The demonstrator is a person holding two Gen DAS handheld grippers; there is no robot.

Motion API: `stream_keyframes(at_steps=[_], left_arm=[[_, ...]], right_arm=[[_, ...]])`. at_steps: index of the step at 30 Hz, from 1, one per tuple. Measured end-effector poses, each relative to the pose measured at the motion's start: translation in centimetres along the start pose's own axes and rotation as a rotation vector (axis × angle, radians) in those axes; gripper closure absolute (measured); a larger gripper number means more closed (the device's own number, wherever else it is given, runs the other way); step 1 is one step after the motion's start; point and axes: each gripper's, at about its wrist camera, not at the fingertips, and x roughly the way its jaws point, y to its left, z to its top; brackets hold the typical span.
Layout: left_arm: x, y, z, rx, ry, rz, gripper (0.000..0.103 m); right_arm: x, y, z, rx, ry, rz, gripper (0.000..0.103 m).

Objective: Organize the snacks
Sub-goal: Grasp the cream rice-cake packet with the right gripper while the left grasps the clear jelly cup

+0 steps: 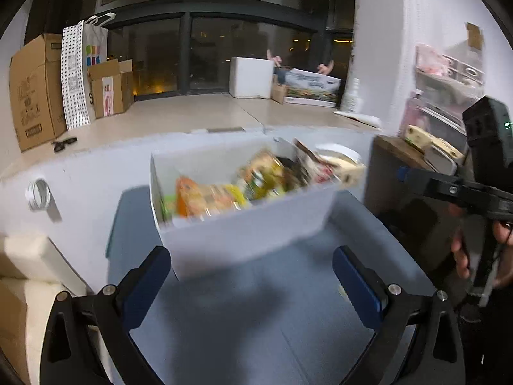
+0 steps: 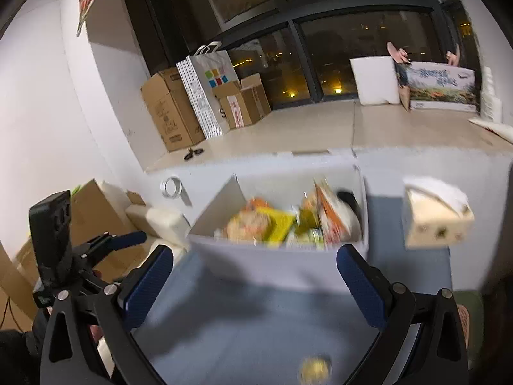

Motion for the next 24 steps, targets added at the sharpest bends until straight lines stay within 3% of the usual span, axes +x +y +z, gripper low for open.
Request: stream_keyframes(at_steps=[5, 11, 15, 24], left_arm=[[-2.5, -1.6, -5.2, -0.052, 0.003, -0.015, 0.0], [-3.5, -2.3, -8.5, -0.088, 0.054, -0.011, 0.0], [-3.4, -2.2, -8.9, -0.102, 0.065, 0.003, 0.0], [-3.0, -2.5, -9.1, -0.093, 0.082, 0.002, 0.0]], right_arm=[[-3.3, -1.6, -6.3, 0.047, 0.038, -0.081, 0.0], [-5.6, -3.5, -13.6, 0.179, 0.09, -0.131, 0.0], [-5.4, -2.9, -15.3, 0.121, 0.111, -0.215, 0.0], [-0.6, -3.1, -15.6, -0.038, 0.241, -0.314, 0.0]])
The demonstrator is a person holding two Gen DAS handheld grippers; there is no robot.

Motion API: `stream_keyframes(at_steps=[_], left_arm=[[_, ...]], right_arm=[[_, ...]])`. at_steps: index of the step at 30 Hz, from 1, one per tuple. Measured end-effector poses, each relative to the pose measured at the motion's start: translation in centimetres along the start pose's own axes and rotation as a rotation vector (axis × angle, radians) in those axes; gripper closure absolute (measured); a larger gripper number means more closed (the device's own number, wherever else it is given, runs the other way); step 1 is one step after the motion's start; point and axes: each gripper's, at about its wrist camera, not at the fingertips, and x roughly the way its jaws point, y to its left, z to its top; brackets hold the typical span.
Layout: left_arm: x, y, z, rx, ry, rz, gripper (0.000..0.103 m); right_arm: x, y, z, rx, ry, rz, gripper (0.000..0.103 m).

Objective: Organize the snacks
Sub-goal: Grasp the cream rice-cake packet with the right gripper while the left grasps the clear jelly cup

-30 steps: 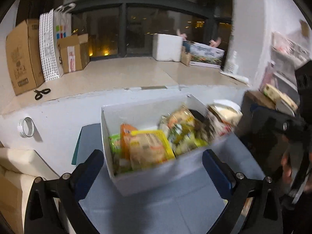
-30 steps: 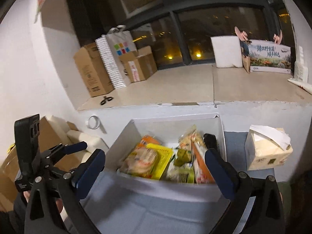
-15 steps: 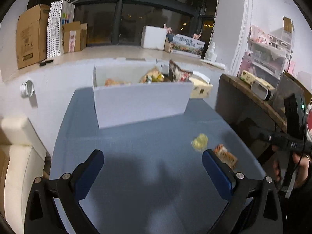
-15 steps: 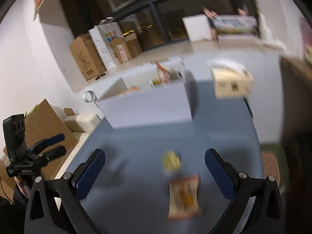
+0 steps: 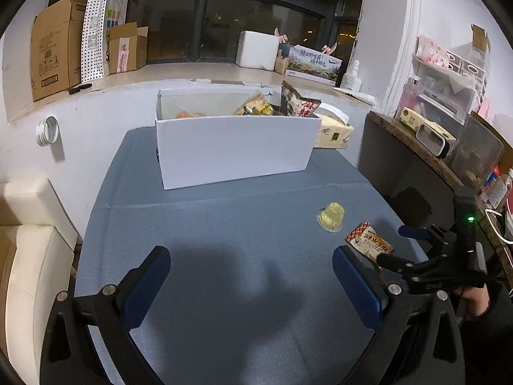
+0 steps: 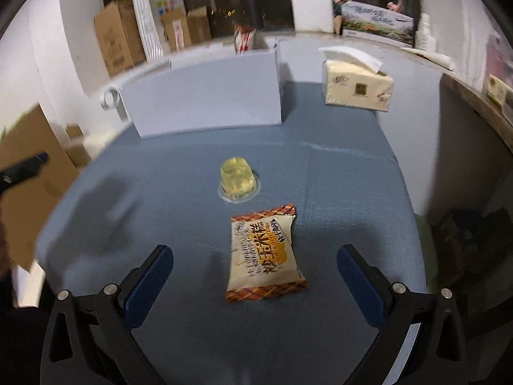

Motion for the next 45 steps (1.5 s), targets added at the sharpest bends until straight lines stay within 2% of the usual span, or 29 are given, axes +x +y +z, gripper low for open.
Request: stream_keyframes(at_steps=[2, 6, 7, 8, 9, 14, 19, 23, 29, 35, 40, 42, 43, 44, 45], left_arm=[[0.2, 0.1, -0.1, -0.006, 0.008, 0.004, 0.0], [0.7, 0.4, -0.3, -0.016, 0.02, 0.015, 0.0], [0.7, 0.4, -0.3, -0.016, 0.02, 0.018, 0.0], [0.8, 0.4, -0.4, -0.016, 0.022, 0.017, 0.0], [0.9, 0.4, -0.4, -0.016, 0.024, 0.016, 0.0], [1.6, -0.2, -0.6, 0.008, 0.043, 0.01, 0.0], [3.0, -1.7, -0.1, 0.074, 0.06, 0.013, 0.0], [5.2, -4.0, 0.9, 0.136, 0.09, -0.036, 0.0], [10.5, -8.5, 2.5, 0.198, 0.155, -0.117, 0.0], [15.5, -12.1, 3.7, 0.247, 0.196, -0.132, 0.0], [18.3, -12.9, 3.7, 0.276, 0.222, -0.066, 0.001], [18.7, -13.1, 3.7, 0.292, 0.22, -0.043, 0.01], [18.8, -13.2, 3.6, 0.295, 0.228, -0.053, 0.042], [19.0, -13.1, 3.6, 0.287, 0.246, -0.078, 0.063], [19.2, -13.0, 3.6, 0.281, 0.269, -0.066, 0.065]], right_arm=[[1.2, 0.1, 0.1, -0.029, 0.033, -0.023, 0.0], [2.5, -0.2, 0.0, -0.022, 0.078, -0.005, 0.001], [2.5, -0.2, -0.1, -0.032, 0.081, -0.031, 0.014], [2.4, 0.0, -0.2, -0.062, 0.063, -0.075, 0.039], [2.2, 0.1, -0.2, -0.061, 0.053, -0.054, 0.052], [1.9, 0.1, -0.6, -0.05, 0.05, -0.044, 0.051], [0.3, -0.3, -0.3, -0.009, 0.006, -0.016, 0.051], [-2.3, -0.9, -0.3, 0.05, -0.049, 0.008, 0.051], [-6.3, -2.3, -0.9, 0.132, -0.146, -0.014, 0.051], [-8.0, -4.6, -2.0, 0.227, -0.193, -0.034, 0.051], [-7.9, -5.4, -2.5, 0.248, -0.186, -0.023, 0.051], [-7.7, -5.6, -2.7, 0.253, -0.18, -0.018, 0.051], [-7.6, -5.6, -2.7, 0.254, -0.177, -0.015, 0.051], [-7.6, -5.6, -2.7, 0.256, -0.178, -0.016, 0.051], [-7.6, -5.5, -2.8, 0.254, -0.176, -0.015, 0.051]])
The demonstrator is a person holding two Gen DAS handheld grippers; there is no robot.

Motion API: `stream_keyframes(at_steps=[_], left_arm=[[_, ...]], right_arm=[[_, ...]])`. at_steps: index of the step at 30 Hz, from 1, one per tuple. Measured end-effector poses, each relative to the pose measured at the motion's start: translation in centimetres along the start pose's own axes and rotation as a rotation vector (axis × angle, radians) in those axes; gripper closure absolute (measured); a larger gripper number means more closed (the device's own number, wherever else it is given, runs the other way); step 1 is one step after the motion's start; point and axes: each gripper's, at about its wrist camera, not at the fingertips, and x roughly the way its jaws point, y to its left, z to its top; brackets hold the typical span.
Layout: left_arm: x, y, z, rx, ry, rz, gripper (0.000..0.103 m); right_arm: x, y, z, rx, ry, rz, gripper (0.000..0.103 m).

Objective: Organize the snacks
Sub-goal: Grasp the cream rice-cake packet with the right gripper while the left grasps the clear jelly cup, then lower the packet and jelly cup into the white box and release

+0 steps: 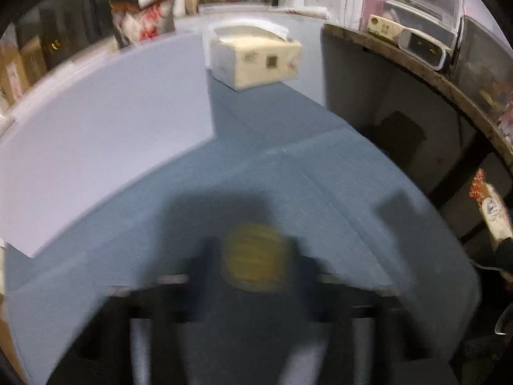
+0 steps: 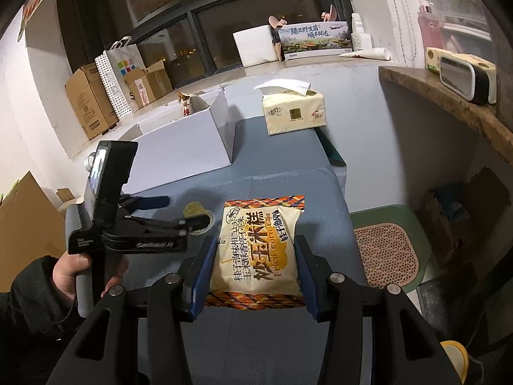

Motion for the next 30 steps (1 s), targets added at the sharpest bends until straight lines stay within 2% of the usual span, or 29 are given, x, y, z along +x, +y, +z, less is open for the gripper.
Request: stream_keyframes(at_steps=[6, 11, 17, 19, 23, 26, 30], left_arm=[[-1.6, 1.1, -0.5, -0.034, -0.042, -0.063, 0.066], [-5.8, 2.9, -1.1, -0.073, -0.122, -0.068, 0.066], [-12.7, 7.2, -2.1, -0.15, -0.25, -0.014, 0.065], [-14.7, 9.2, -2.0, -0.178, -0.288, 0.028, 0.065], [-17.6, 13.0, -0.6, -0.227, -0.341, 0.096, 0.065], [-18.9, 15.7, 1.6, -0.246, -0.378, 0.14, 0.065], [-18.5, 19.0, 5.6, -0.272, -0.399, 0.149, 0.065]], right_arm=[[0.3, 0.3, 0.1, -0.018, 0.001, 0.006, 0.051], [0.5, 1.1, 0.4, -0.031, 0.004, 0.025, 0.051], [2.5, 4.4, 2.0, -0.105, 0.013, 0.105, 0.051], [3.3, 6.0, 2.9, -0.132, 0.013, 0.138, 0.051], [5.5, 10.3, 6.6, -0.192, 0.0, 0.222, 0.051], [7.2, 13.2, 10.2, -0.236, -0.026, 0.249, 0.051], [9.9, 16.1, 15.4, -0.244, -0.033, 0.281, 0.051]])
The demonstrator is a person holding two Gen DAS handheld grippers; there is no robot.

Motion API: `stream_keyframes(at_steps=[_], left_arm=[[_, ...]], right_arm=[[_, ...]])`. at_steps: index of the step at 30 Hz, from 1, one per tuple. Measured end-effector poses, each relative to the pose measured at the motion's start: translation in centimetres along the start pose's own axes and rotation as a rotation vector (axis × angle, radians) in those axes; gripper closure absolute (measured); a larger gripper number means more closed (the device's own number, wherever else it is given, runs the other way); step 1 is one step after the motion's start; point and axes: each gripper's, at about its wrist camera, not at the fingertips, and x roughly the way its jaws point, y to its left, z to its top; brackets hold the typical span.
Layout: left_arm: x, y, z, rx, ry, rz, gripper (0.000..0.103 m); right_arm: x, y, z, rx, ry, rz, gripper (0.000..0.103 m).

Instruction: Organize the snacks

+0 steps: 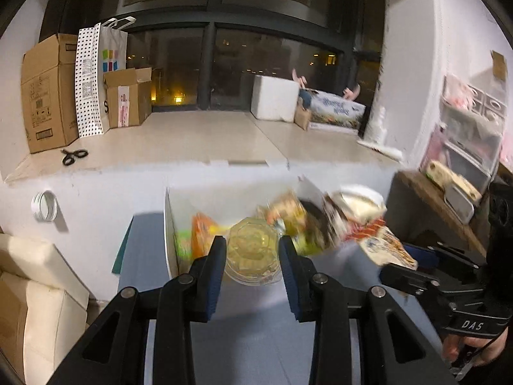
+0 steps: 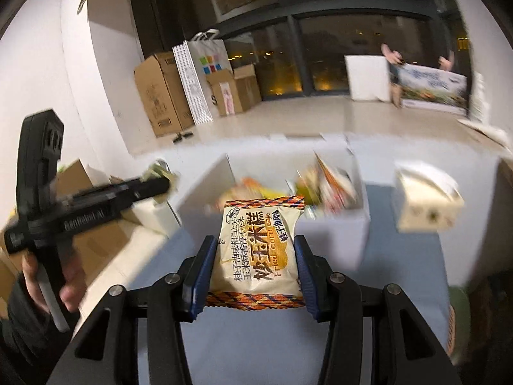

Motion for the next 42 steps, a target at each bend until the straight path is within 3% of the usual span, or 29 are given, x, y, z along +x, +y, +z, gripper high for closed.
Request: stream_keyframes(at_steps=[5, 9, 10, 11, 12, 13, 14, 16, 27, 38, 42], left_arm=[[4.9, 1.1, 3.3, 0.001, 0.034, 0.039, 0.065], [7.6, 1.7, 4.3, 0.007, 0.061, 0.054, 0.064], [8.2, 1.8, 4.4, 0.011, 0.069, 0.046, 0.053], [8.4, 1.9, 4.5, 0.01, 0.074, 0.048, 0.025], [8.8, 2.1, 4.5, 0.0, 0.084, 0.047, 0.011], [8.9, 2.7, 4.5, -0.024, 0.075, 0.082, 0.0], [8.8, 3.3, 4.4, -0.045, 0.07, 0.054, 0.0], [8.7, 4.0, 4.1, -0.074, 0.079, 0.02, 0.0], [5.3, 3.0, 3.0, -0.021, 0.012, 0.119, 0.0], [-5.3, 1.1, 0.3, -0.009, -0.115, 0.128, 0.0], [-8.6, 0.0, -1.5, -0.01, -0.116, 0.188, 0.0]], right_arm=[[5.5, -0.7, 5.9, 0.0, 0.032, -0.043, 0.051], [8.5, -2.2, 8.2, 0.021, 0.064, -0.076, 0.051], [8.8, -2.5, 8.4, 0.02, 0.066, -0.09, 0.05], [9.4, -3.0, 8.7, 0.032, 0.072, -0.106, 0.043], [9.6, -3.4, 8.7, 0.048, 0.084, -0.115, 0.032], [10.0, -4.2, 8.7, 0.088, 0.091, -0.129, 0.007], [9.9, -4.8, 8.5, 0.124, 0.077, -0.135, 0.001], [9.5, -6.0, 8.1, 0.172, 0.055, -0.13, 0.0], [8.0, -5.0, 7.4, 0.11, 0.032, -0.16, 0.0], [0.6, 2.0, 5.1, -0.107, -0.1, -0.221, 0.0], [-2.7, 3.8, 3.2, -0.107, -0.127, -0.165, 0.0]])
